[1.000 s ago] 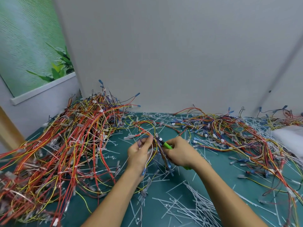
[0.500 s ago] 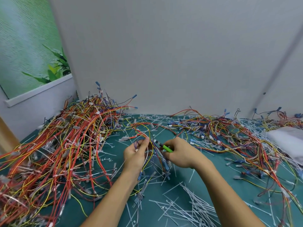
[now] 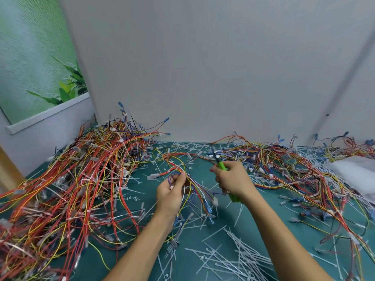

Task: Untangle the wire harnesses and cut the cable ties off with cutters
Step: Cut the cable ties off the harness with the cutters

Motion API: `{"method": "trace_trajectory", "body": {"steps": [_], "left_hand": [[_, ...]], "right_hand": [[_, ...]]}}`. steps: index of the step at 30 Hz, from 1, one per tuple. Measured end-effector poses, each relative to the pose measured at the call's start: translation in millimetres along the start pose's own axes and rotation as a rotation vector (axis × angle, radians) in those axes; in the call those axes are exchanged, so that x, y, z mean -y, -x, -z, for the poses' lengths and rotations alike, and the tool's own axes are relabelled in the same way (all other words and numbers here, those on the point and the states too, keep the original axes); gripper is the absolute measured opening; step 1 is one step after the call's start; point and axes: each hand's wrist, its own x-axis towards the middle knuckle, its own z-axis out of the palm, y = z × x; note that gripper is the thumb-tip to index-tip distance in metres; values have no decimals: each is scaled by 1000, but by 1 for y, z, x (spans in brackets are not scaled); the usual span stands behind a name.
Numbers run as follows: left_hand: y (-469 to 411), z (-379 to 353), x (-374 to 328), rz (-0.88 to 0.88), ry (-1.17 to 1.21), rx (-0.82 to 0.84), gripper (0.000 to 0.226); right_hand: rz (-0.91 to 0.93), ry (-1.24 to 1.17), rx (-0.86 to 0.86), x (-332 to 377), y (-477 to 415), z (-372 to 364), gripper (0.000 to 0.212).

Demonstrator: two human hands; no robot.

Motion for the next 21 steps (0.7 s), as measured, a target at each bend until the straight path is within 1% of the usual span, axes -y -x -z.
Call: {"method": "trace_trajectory", "body": {"steps": [3, 6, 8, 10, 13, 15, 17, 19, 21], "left_hand": [[0, -1, 0, 13, 18, 12, 19], [-2, -3, 2, 7, 23, 39, 19], [-3, -3, 4, -20, -18, 55, 15], [-4, -4, 7, -57, -61, 40, 11], [-4, -5, 9, -103, -75, 24, 12], [-2, -7, 8, -117, -67, 22, 18], [1, -7, 6, -143, -81, 25, 31], [2, -6, 3, -170, -98, 45, 38], [3, -6, 1, -210, -123, 52, 38]], "right_hand": [[-4, -58, -5, 0, -4, 14, 16], [59, -13, -2, 5, -2, 20, 14], [113, -20, 8, 11, 3, 22, 13], [184, -42, 47, 21, 10, 23, 17], [285, -31, 128, 33, 22, 17, 27], [323, 29, 141, 37, 27, 9, 34], [341, 99, 108, 36, 28, 1, 37], [345, 104, 77, 33, 27, -5, 32], [342, 64, 69, 30, 25, -7, 23]]}}
